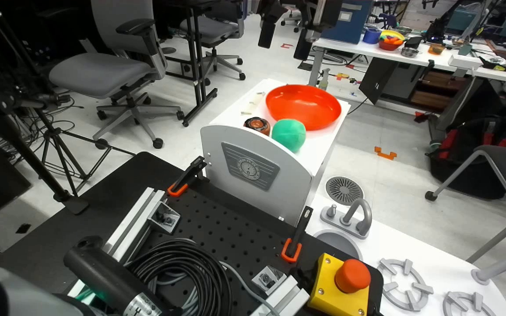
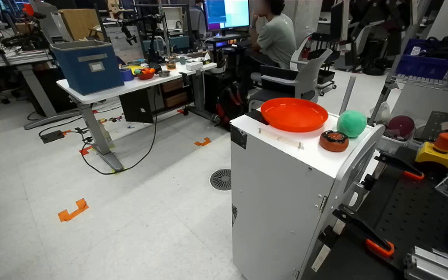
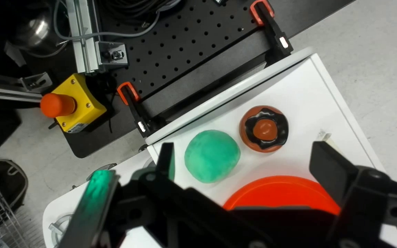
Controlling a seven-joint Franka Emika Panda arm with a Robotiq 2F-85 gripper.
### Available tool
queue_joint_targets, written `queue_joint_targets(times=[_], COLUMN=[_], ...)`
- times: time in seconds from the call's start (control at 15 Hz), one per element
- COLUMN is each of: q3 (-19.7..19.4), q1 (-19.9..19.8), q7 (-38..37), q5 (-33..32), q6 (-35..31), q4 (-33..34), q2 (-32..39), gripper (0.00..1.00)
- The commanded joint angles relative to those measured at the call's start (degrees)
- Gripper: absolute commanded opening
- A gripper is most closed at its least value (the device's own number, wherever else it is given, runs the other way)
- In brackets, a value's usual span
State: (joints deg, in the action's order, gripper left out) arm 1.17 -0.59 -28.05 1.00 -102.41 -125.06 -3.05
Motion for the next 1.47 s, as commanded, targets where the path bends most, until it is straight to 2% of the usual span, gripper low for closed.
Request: queue_joint_targets(times=[0.0, 0.73, 1.4], q3=[-0.61, -4.33, -4.36], q1=[-0.46, -4.47, -6.21], q7=[-0.37, -0.85, -5.64], q5=[-1.79, -5.12, -5.54], q6=[1.9, 3.3, 5.46], q4=[-0.39, -2.15, -3.77], q2=[-1.6, -3.46, -7.55], gripper=[1.0, 1.0, 1.0])
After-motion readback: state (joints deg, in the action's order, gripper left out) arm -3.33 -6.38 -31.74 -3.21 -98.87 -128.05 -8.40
